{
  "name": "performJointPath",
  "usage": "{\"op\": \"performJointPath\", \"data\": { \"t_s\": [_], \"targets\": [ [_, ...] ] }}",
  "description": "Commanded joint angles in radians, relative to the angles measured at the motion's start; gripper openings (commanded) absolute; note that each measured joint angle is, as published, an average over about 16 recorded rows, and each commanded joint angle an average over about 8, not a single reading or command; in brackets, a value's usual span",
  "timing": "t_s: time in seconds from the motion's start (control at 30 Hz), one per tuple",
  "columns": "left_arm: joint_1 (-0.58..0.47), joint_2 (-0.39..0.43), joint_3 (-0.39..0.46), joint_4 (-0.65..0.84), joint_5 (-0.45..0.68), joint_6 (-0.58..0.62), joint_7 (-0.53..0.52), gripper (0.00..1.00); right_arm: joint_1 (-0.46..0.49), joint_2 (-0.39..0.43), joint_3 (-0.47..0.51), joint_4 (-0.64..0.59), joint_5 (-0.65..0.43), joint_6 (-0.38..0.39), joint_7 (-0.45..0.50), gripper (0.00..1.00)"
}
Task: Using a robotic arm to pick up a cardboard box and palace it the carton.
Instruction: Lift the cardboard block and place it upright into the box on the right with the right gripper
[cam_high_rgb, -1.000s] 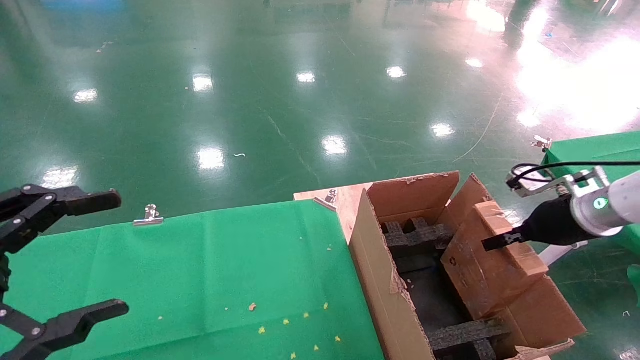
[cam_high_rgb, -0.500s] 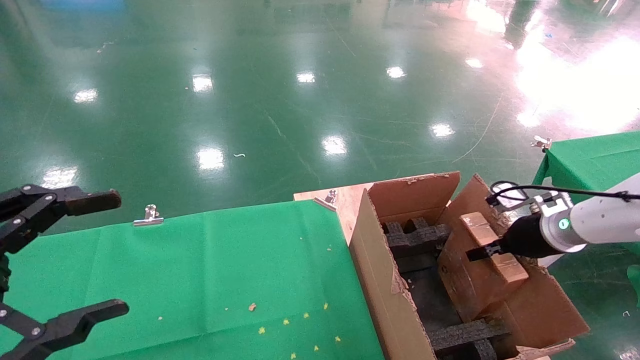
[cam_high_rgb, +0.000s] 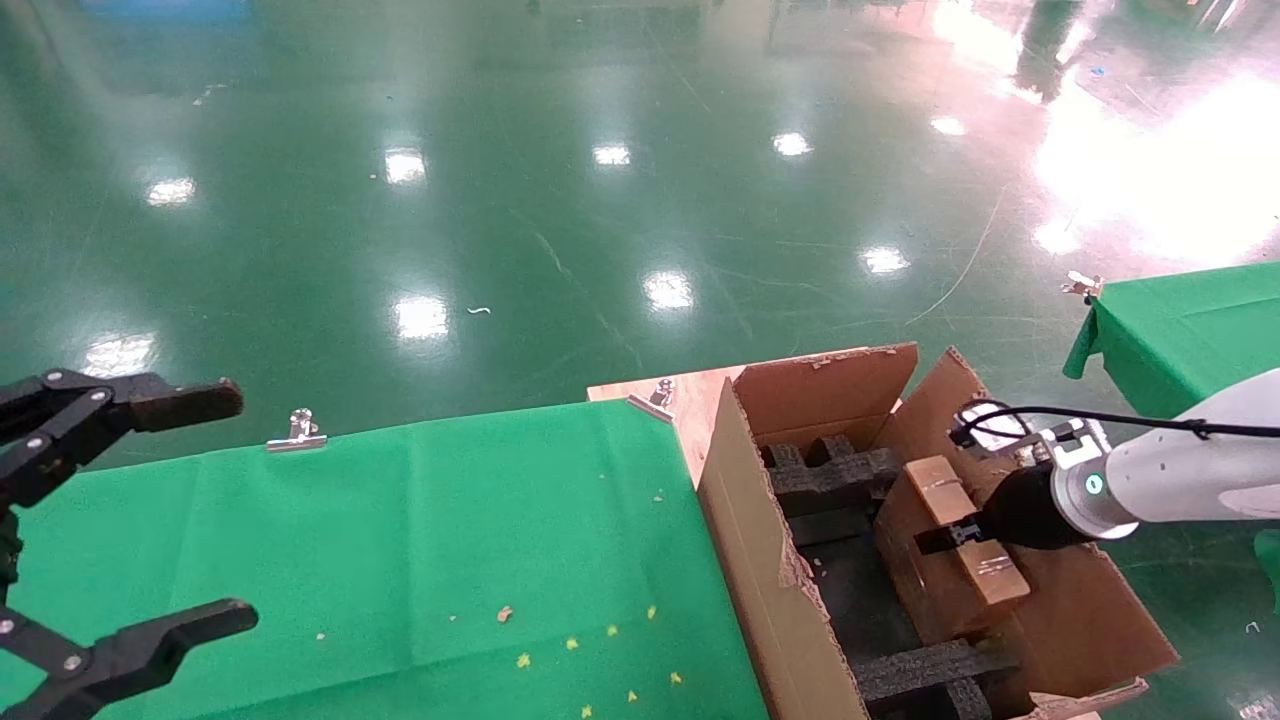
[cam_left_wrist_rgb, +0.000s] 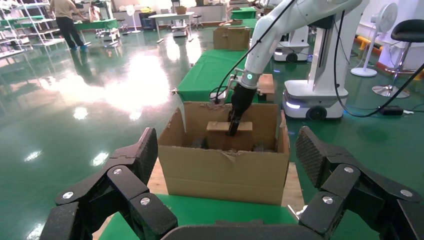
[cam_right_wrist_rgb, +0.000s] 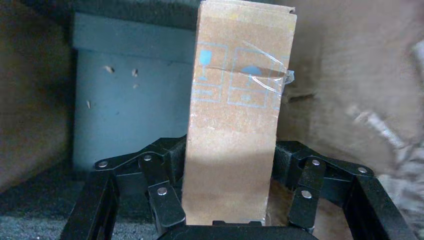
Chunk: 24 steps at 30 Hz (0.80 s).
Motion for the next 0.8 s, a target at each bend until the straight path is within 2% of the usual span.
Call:
{"op": "performJointPath", "data": {
  "t_s": [0.03,0.4,0.43,0.67,0.7,0.8],
  "targets": [
    [0.0,0.0,0.0,0.0,0.0,0.0,0.0,1.0,-0.012,-0.006,0.003,-0.012,0.007,-0.002,-0.006,0.0],
    [0.0,0.0,0.0,0.0,0.0,0.0,0.0,1.0,-0.077,-0.056,0.025,-0.111,0.05,-0.018,-0.054,0.01],
    [0.0,0.0,0.0,0.0,0.0,0.0,0.0,1.0,-0.08,-0.059,0.027,-0.118,0.054,-0.018,-0.059,0.08],
    [0.0,0.0,0.0,0.0,0.0,0.0,0.0,1.0,-0.098,-0.073,0.038,-0.152,0.07,-0.026,-0.08,0.94],
    [0.0,0.0,0.0,0.0,0.0,0.0,0.0,1.0,-0.1,-0.074,0.039,-0.154,0.072,-0.027,-0.081,1.0],
    [0.0,0.0,0.0,0.0,0.0,0.0,0.0,1.0,-0.099,-0.073,0.039,-0.153,0.072,-0.027,-0.08,1.0]
  ]
}}
